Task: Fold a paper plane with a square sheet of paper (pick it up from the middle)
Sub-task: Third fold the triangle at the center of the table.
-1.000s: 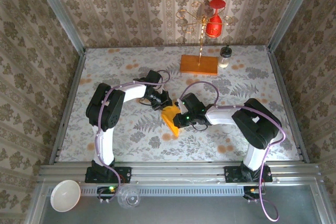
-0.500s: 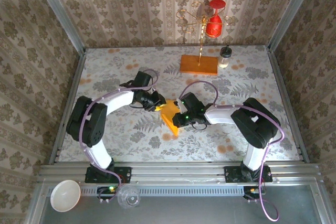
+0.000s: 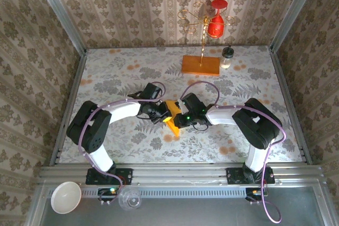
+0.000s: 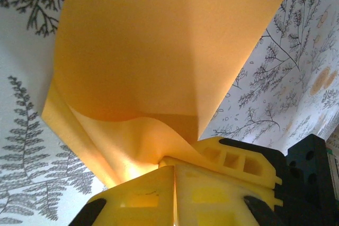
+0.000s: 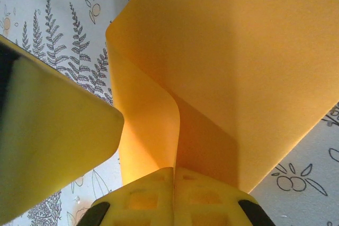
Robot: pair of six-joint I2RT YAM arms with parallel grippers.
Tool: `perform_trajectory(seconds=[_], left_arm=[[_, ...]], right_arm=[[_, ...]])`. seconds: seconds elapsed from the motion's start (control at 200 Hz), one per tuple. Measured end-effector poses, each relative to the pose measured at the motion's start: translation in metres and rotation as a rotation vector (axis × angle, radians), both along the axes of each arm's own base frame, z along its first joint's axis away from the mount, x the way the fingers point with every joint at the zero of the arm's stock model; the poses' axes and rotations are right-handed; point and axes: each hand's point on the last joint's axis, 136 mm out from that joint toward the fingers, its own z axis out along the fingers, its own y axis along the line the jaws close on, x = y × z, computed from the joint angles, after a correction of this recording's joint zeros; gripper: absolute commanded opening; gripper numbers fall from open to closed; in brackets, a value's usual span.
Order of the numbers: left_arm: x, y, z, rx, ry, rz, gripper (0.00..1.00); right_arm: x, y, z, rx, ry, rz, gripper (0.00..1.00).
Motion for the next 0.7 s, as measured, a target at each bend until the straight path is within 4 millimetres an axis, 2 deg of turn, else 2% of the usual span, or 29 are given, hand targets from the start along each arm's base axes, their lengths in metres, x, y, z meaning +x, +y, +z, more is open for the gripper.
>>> perform_trajectory(seconds=[0.7], left_arm=[[-0.002, 0.008, -0.016, 0.066, 0.014, 0.019, 0.09]], right_arm=[[0.000, 0.000, 0.000, 0.000, 0.000, 0.000, 0.04]])
